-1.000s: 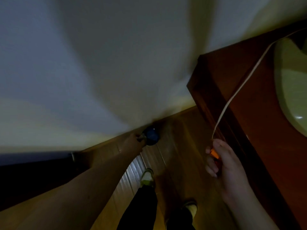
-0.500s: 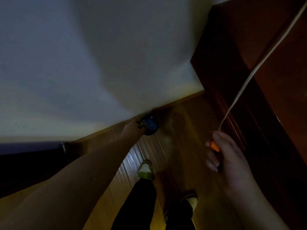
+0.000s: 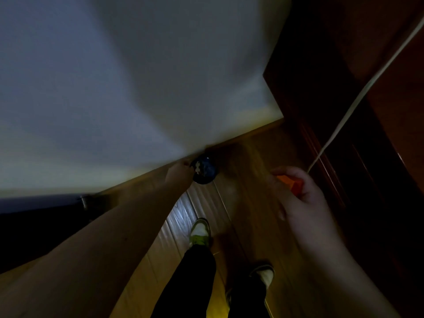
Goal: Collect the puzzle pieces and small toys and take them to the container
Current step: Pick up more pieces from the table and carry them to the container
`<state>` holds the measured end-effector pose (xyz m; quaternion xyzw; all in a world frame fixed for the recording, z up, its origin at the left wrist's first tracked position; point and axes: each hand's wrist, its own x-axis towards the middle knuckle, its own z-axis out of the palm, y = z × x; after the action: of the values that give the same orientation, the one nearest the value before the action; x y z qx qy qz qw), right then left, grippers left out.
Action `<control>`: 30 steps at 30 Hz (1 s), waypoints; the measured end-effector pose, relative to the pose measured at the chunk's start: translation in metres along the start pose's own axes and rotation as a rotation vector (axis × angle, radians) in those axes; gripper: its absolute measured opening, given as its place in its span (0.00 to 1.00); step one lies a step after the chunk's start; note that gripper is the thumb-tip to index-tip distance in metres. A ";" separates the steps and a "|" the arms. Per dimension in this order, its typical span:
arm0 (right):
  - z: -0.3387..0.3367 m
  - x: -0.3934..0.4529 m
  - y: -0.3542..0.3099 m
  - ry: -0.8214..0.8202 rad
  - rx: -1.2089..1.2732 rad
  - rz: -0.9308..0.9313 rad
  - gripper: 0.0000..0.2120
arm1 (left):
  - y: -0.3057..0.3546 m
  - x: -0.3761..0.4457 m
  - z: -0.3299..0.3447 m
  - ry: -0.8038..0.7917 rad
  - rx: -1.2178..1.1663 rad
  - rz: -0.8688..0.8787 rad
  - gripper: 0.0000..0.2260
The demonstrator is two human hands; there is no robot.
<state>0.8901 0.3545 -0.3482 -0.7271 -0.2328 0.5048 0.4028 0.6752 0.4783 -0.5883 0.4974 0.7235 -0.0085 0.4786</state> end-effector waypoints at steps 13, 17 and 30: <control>-0.017 -0.052 -0.030 0.024 -0.054 0.037 0.10 | 0.026 -0.099 -0.048 -0.061 0.132 0.127 0.14; -0.036 -0.091 -0.058 0.034 -0.145 0.019 0.09 | 0.065 -0.171 -0.083 -0.118 0.225 0.268 0.13; -0.141 -0.207 -0.082 0.318 0.071 -0.014 0.09 | 0.216 -0.349 -0.117 -0.262 0.487 0.811 0.06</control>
<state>0.9472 0.1975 -0.1443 -0.7814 -0.1532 0.3886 0.4637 0.7692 0.3966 -0.1802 0.8312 0.3823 -0.0530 0.4001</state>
